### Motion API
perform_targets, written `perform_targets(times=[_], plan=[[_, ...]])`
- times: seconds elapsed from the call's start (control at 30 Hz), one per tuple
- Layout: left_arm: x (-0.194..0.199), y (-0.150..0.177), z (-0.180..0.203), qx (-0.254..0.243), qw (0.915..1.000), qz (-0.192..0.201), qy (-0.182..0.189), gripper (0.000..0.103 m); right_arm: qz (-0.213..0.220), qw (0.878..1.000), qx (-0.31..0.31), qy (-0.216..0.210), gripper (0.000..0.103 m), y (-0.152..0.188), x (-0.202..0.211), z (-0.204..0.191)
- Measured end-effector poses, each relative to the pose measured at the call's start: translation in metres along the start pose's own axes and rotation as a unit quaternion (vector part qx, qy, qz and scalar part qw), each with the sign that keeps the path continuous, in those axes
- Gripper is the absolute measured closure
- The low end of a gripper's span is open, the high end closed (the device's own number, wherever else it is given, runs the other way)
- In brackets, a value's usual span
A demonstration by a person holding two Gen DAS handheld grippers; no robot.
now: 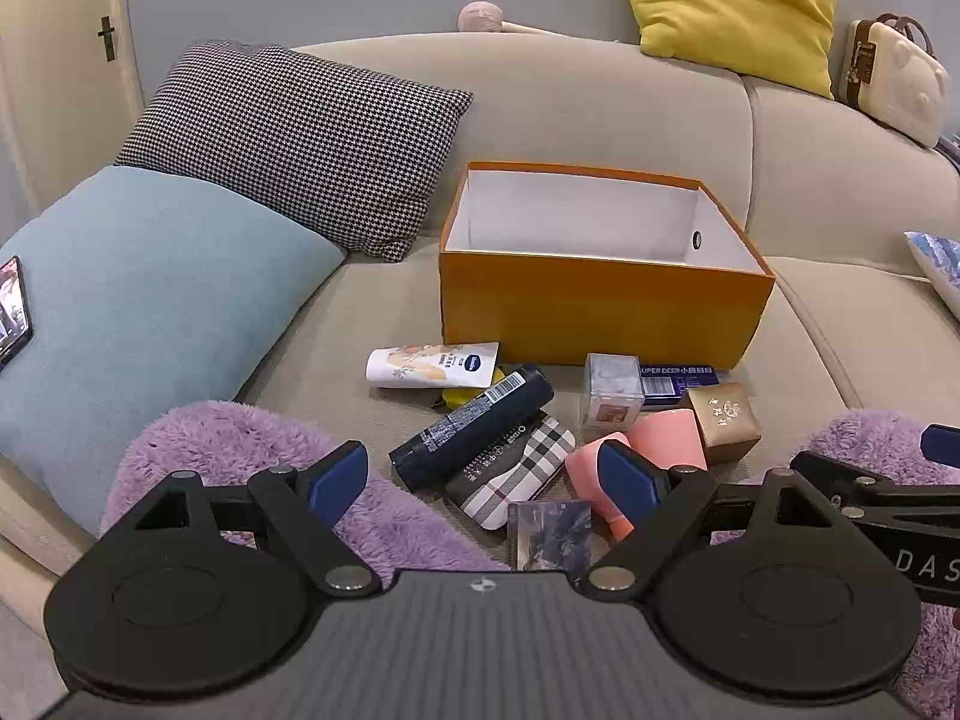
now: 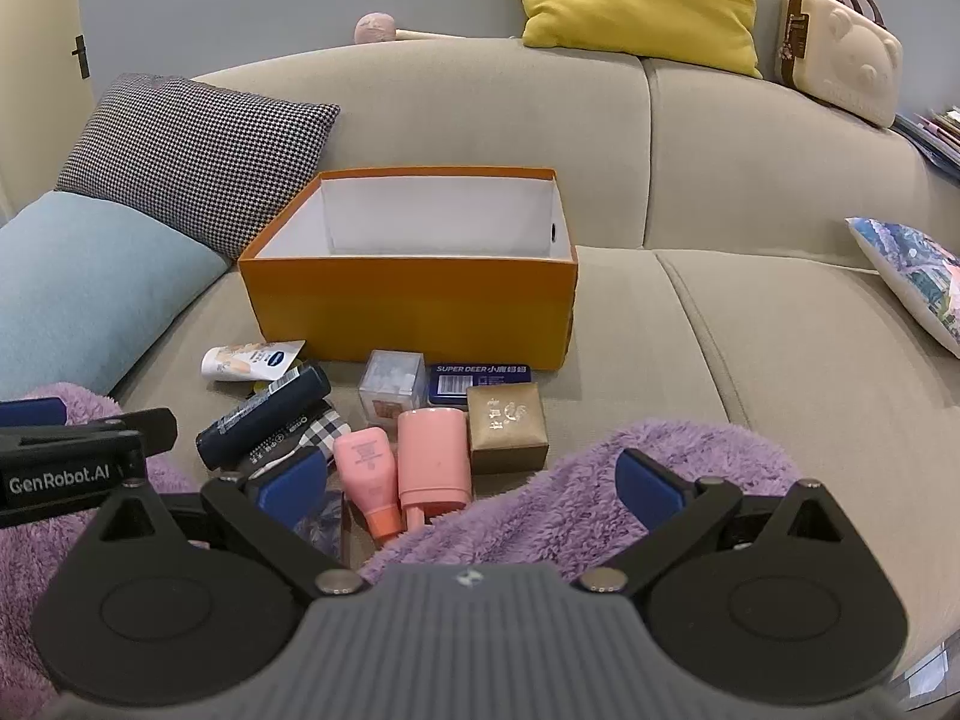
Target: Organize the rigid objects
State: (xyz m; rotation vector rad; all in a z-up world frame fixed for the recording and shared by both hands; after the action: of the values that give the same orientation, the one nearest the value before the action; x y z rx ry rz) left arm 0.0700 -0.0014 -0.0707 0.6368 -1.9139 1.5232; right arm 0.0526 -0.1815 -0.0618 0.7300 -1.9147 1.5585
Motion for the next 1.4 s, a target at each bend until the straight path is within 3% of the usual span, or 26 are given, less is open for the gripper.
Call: perform_targets(times=[1.3, 1.4], plan=[[0.0035, -0.0007, 0.0032, 0.006, 1.0, 0.003, 0.007, 0.002, -0.008, 1.0, 0.01, -0.004, 0.001, 0.0011, -0.0026, -0.0058], [0.0031, -0.0001, 0.0046, 0.009, 0.9998, 0.003, 0.018, 0.008, -0.009, 1.0, 0.009, -0.004, 0.001, 0.0021, -0.0033, -0.006]])
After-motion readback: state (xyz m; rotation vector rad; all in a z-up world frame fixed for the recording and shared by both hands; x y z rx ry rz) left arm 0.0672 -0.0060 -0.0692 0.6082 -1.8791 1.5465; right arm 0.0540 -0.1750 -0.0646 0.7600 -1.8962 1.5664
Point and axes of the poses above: each gripper's, at about its wrist camera, not at the fingertips, and x roughly against the way its jaws point, z to its right, y to its underside, the point moved 10 cm from there along -x, roughly the way its jaws point, and after that the axes turned 12 degrees about -x, right-handed, at the moved point
